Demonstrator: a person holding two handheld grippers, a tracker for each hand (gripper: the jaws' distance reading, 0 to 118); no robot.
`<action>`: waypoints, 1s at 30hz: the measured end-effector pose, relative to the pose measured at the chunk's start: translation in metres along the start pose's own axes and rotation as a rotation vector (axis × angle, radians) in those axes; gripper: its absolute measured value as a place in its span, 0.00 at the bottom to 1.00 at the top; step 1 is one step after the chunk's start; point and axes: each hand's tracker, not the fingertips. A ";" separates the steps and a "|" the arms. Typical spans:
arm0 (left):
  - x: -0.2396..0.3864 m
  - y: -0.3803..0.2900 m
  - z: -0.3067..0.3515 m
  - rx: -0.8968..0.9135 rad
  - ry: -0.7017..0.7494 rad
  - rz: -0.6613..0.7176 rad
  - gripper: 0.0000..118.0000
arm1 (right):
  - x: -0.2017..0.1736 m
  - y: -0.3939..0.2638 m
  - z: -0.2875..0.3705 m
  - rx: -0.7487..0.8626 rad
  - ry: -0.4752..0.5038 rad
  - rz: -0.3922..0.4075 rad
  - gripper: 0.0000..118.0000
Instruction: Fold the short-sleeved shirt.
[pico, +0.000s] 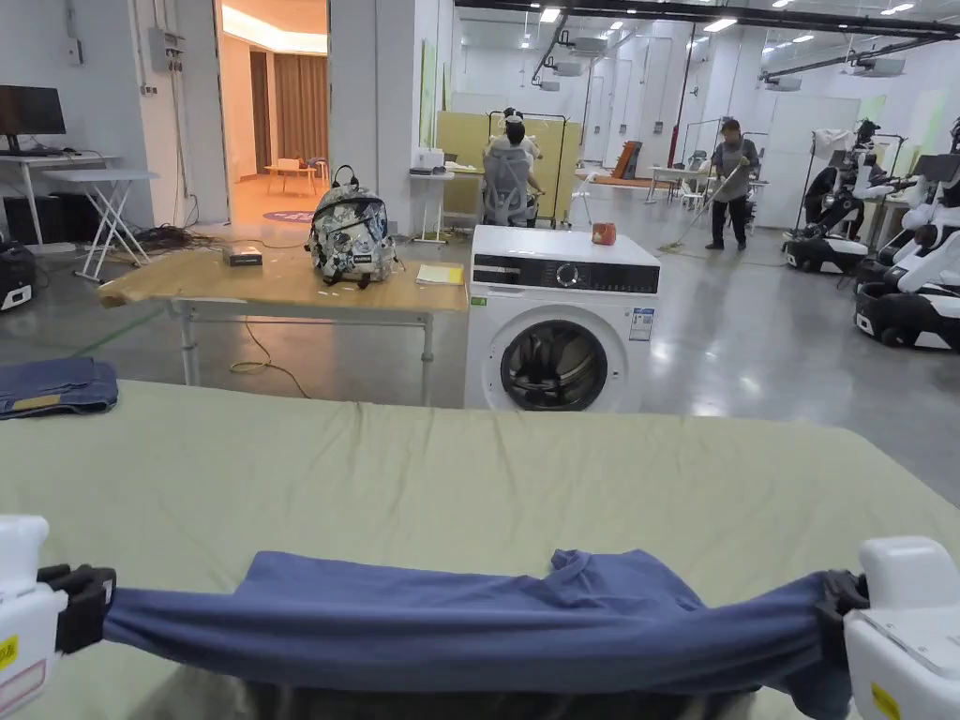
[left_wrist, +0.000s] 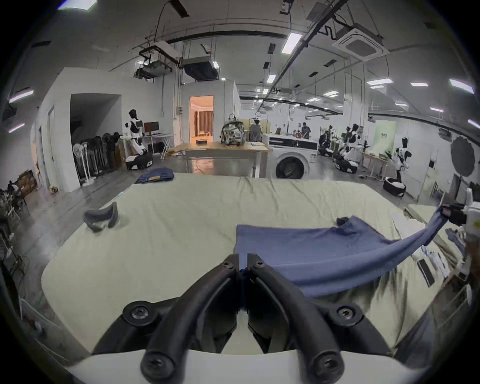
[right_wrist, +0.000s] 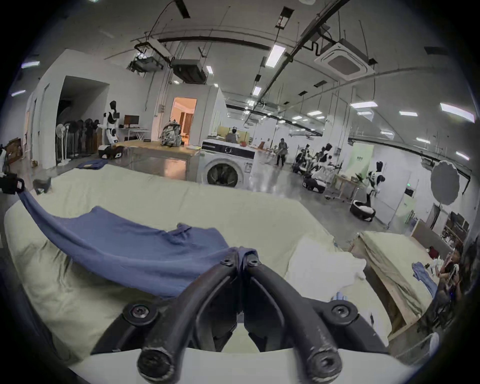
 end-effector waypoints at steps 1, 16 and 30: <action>-0.002 -0.011 0.006 -0.013 0.001 0.004 0.00 | -0.001 -0.010 0.005 -0.024 0.008 -0.004 0.01; 0.001 -0.156 -0.007 -0.368 0.022 -0.051 0.00 | -0.015 -0.163 0.018 -0.415 0.043 0.048 0.01; -0.025 -0.188 -0.075 -0.603 0.049 -0.059 0.00 | -0.019 -0.207 -0.031 -0.609 0.075 0.037 0.03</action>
